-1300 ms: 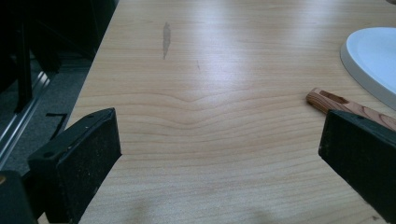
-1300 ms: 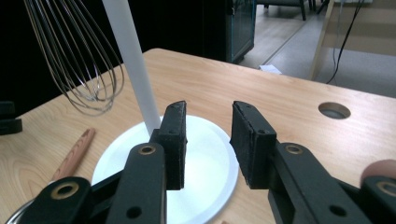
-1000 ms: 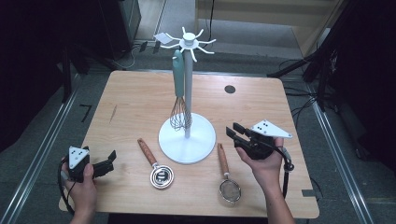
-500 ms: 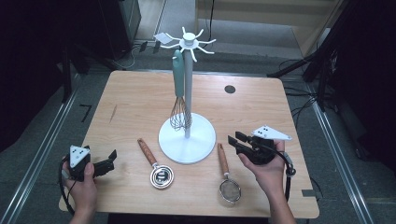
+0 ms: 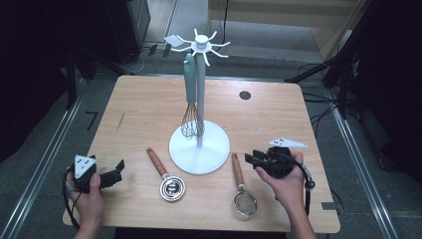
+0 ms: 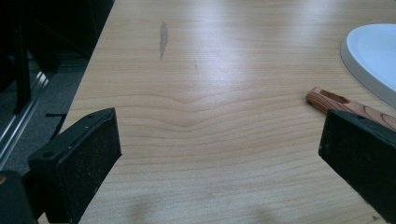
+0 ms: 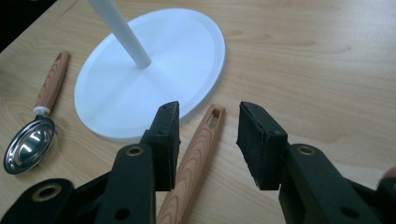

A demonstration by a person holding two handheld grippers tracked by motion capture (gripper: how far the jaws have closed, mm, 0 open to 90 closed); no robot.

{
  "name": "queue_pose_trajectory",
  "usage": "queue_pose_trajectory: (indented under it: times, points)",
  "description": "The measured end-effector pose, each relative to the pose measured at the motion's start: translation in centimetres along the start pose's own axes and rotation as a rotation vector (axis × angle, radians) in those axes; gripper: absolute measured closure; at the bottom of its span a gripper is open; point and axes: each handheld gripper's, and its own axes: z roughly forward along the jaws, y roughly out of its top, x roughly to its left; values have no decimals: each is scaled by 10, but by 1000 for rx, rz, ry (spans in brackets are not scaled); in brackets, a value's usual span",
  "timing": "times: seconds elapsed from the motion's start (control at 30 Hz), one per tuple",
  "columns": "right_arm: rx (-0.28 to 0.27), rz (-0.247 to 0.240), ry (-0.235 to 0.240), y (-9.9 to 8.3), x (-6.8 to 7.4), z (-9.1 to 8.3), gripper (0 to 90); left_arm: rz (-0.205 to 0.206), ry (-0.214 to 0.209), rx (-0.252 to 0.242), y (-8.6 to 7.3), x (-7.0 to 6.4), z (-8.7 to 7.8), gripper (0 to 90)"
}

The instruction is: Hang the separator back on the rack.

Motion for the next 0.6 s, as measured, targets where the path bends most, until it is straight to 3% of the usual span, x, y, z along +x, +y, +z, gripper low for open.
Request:
queue_pose_trajectory:
  times: [0.37,0.6]
  points:
    - [115,16,0,-8,9,13,581,-2,-2,0,0,0,0,0]
    - [169,57,2,-15,12,18,583,-1,-3,1,0,0,0,0]
